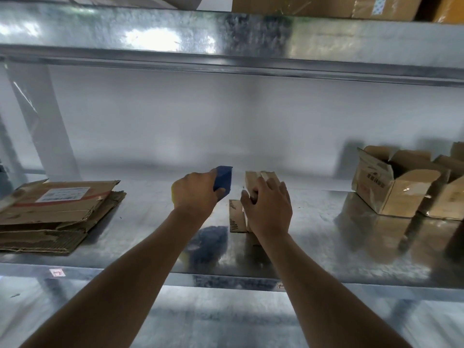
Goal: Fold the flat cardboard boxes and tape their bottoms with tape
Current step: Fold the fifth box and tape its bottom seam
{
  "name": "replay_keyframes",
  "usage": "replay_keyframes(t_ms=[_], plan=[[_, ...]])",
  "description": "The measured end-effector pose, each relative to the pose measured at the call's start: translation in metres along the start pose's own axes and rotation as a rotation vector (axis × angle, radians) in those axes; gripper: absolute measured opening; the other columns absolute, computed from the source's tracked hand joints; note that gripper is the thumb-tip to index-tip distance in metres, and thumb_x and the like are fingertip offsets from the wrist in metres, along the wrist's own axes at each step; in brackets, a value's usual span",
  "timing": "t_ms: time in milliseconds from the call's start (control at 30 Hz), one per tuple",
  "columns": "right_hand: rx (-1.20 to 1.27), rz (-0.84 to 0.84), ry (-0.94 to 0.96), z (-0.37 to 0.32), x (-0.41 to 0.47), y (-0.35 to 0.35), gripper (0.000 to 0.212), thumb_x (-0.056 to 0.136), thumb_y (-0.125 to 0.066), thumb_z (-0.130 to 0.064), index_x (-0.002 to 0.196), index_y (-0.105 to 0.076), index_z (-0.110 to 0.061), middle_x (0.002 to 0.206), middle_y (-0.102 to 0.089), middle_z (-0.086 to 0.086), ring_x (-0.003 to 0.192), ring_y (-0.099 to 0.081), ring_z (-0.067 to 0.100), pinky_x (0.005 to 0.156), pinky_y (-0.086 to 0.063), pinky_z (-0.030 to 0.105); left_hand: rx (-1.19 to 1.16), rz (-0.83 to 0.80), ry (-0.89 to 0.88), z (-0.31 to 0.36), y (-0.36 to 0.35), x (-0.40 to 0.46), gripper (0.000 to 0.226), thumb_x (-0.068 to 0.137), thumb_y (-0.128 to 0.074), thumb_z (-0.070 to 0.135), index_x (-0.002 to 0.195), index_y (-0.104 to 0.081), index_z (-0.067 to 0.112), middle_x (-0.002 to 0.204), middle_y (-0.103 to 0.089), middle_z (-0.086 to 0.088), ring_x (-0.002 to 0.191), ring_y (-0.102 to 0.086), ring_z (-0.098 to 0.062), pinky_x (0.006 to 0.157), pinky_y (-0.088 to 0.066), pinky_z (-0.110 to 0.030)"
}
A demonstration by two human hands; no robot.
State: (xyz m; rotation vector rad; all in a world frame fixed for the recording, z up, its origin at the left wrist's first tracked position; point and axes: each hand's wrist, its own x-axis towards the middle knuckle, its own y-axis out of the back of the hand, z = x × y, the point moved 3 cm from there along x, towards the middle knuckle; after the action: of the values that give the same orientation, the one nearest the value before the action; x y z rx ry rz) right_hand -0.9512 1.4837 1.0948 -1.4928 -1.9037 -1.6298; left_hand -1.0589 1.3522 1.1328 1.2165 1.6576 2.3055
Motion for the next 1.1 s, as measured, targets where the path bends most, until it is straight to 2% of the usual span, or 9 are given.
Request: replay_keyframes(t_ms=[167, 233, 333, 400, 567, 700, 867, 1000, 1100], plan=[[0.021, 0.036, 0.030, 0.008, 0.004, -0.002, 0.034, 0.092, -0.074, -0.032, 0.122, -0.069, -0.016, 0.132, -0.069, 0.006, 0.120, -0.066, 0.029, 0.121, -0.024, 0.038, -0.050, 0.024, -0.028, -0.004, 0.003, -0.006, 0.042, 0.100, -0.059, 0.050, 0.138, -0.055, 0.034, 0.101, -0.074, 0.000, 0.090, -0.069, -0.024, 0.067, -0.045, -0.029], [0.042, 0.012, 0.017, 0.007, 0.006, -0.003, 0.036, 0.091, -0.072, -0.033, 0.122, -0.066, -0.017, 0.132, -0.067, 0.006, 0.119, -0.064, 0.028, 0.123, -0.033, 0.044, -0.071, 0.031, -0.024, -0.005, 0.003, -0.007, 0.041, 0.099, -0.060, 0.050, 0.136, -0.057, 0.034, 0.098, -0.073, 0.000, 0.088, -0.068, -0.025, 0.066, -0.043, -0.028], [0.070, 0.020, -0.031, 0.005, 0.010, -0.001, 0.031, 0.090, -0.070, -0.036, 0.115, -0.066, -0.017, 0.119, -0.066, 0.008, 0.104, -0.062, 0.027, 0.103, -0.053, 0.050, -0.083, 0.036, -0.032, -0.006, 0.004, -0.009, 0.042, 0.098, -0.060, 0.052, 0.137, -0.057, 0.035, 0.099, -0.073, 0.000, 0.087, -0.068, -0.024, 0.066, -0.041, -0.028], [0.049, 0.020, -0.042, 0.003, 0.014, 0.001, 0.026, 0.092, -0.068, -0.036, 0.111, -0.067, -0.017, 0.113, -0.066, 0.009, 0.101, -0.062, 0.028, 0.102, -0.052, 0.050, -0.103, 0.037, -0.040, -0.007, 0.004, -0.010, 0.042, 0.098, -0.061, 0.052, 0.136, -0.059, 0.035, 0.098, -0.074, 0.000, 0.085, -0.068, -0.024, 0.066, -0.044, -0.028], [-0.031, -0.027, -0.014, 0.005, 0.019, -0.001, 0.026, 0.093, -0.067, -0.039, 0.111, -0.065, -0.019, 0.114, -0.067, 0.006, 0.106, -0.064, 0.027, 0.115, -0.043, 0.049, -0.144, 0.048, -0.041, -0.011, 0.001, -0.010, 0.042, 0.096, -0.062, 0.054, 0.134, -0.061, 0.035, 0.098, -0.075, 0.001, 0.084, -0.069, -0.024, 0.067, -0.047, -0.028], [-0.047, -0.112, 0.041, 0.008, 0.015, 0.002, 0.050, 0.088, -0.071, -0.060, 0.116, -0.061, -0.020, 0.124, -0.062, 0.005, 0.117, -0.060, 0.026, 0.120, -0.038, 0.048, -0.186, 0.042, -0.035, -0.014, -0.001, -0.010, 0.042, 0.096, -0.062, 0.055, 0.133, -0.061, 0.035, 0.099, -0.076, 0.003, 0.081, -0.069, -0.022, 0.071, -0.056, -0.031], [0.028, -0.264, 0.162, 0.013, 0.016, 0.013, 0.049, 0.099, -0.052, -0.061, 0.129, -0.064, -0.025, 0.147, -0.055, -0.001, 0.138, -0.050, 0.023, 0.129, -0.021, 0.042, -0.241, 0.039, -0.036, -0.018, -0.004, -0.012, 0.048, 0.096, -0.063, 0.055, 0.138, -0.061, 0.033, 0.107, -0.077, 0.004, 0.084, -0.070, -0.021, 0.071, -0.052, -0.029], [0.057, -0.296, 0.196, 0.023, 0.009, 0.016, 0.046, 0.100, -0.055, -0.053, 0.138, -0.063, -0.027, 0.148, -0.054, -0.006, 0.133, -0.054, 0.022, 0.114, -0.046, 0.041, -0.251, 0.003, -0.032, -0.019, -0.009, -0.015, 0.050, 0.097, -0.064, 0.053, 0.142, -0.059, 0.031, 0.114, -0.076, 0.001, 0.089, -0.070, -0.022, 0.073, -0.051, -0.028], [0.084, -0.278, 0.182, 0.024, 0.008, 0.016, 0.051, 0.095, -0.063, -0.056, 0.136, -0.065, -0.026, 0.143, -0.059, -0.009, 0.126, -0.058, 0.019, 0.103, -0.051, 0.035, -0.205, -0.031, -0.025, -0.021, -0.015, -0.020, 0.049, 0.098, -0.063, 0.053, 0.142, -0.058, 0.032, 0.116, -0.076, 0.001, 0.091, -0.071, -0.022, 0.077, -0.056, -0.031]])
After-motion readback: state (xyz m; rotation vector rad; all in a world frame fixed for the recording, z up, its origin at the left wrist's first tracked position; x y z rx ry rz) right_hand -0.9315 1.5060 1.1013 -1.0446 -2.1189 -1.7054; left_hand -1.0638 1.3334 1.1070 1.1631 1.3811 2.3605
